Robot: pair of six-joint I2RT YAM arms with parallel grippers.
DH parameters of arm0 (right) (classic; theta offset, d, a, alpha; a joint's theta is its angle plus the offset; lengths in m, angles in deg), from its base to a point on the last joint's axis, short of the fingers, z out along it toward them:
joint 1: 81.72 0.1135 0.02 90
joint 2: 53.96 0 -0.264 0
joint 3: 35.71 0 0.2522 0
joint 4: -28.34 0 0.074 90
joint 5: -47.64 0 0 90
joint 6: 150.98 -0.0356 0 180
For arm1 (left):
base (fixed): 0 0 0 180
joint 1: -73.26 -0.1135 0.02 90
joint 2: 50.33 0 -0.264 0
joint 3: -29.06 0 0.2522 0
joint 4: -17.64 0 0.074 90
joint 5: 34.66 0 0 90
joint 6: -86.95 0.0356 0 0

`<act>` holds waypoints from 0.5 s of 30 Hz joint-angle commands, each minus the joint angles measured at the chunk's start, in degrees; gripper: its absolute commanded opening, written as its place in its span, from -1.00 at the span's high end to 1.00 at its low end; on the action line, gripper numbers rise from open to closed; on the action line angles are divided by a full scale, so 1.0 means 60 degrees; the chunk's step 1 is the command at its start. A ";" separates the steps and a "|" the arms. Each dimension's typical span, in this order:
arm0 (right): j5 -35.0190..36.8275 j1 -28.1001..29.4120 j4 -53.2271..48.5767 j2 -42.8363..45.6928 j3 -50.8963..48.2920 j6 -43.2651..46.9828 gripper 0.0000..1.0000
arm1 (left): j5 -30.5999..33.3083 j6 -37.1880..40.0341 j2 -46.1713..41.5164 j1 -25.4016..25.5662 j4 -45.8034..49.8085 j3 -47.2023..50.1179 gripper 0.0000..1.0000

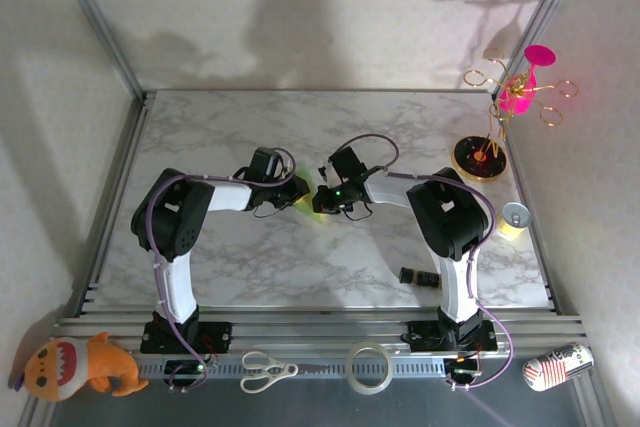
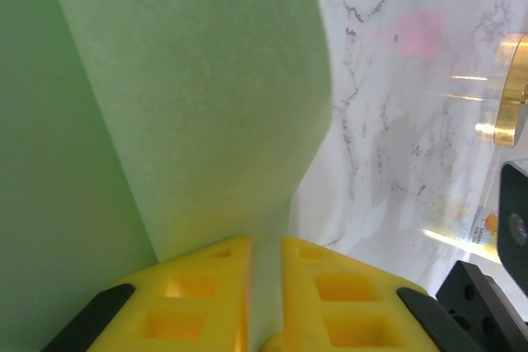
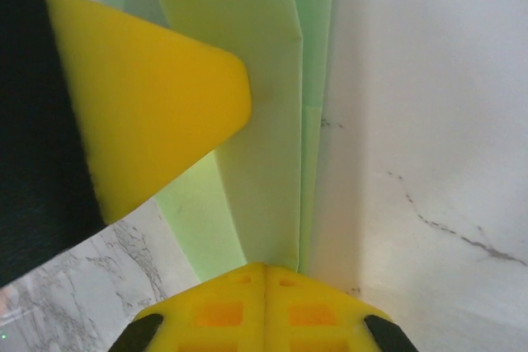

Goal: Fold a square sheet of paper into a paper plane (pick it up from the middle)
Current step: Fourth fold the wing at the center of the table.

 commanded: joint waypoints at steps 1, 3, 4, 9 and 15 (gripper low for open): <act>0.0678 0.0071 -0.1033 -0.0040 -0.0553 0.0230 0.99 | -0.0226 0.0149 -0.0657 -0.0154 -0.0131 -0.0213 0.63; 0.0675 0.0070 -0.1173 0.0106 -0.0791 0.0359 0.99 | -0.0093 0.0389 -0.0791 -0.0249 -0.0045 -0.0156 0.62; 0.0657 0.0074 -0.1232 0.0193 -0.0891 0.0429 0.99 | 0.0023 0.0535 -0.0832 -0.0267 0.0095 -0.0129 0.62; 0.0459 0.0072 -0.1535 0.0463 -0.1143 0.0715 0.99 | 0.0136 0.1060 -0.0755 -0.0265 0.0206 0.0022 0.66; 0.0395 0.0070 -0.1629 0.0519 -0.1197 0.0831 0.99 | 0.0036 0.1212 -0.0384 -0.0224 0.0083 -0.0105 0.69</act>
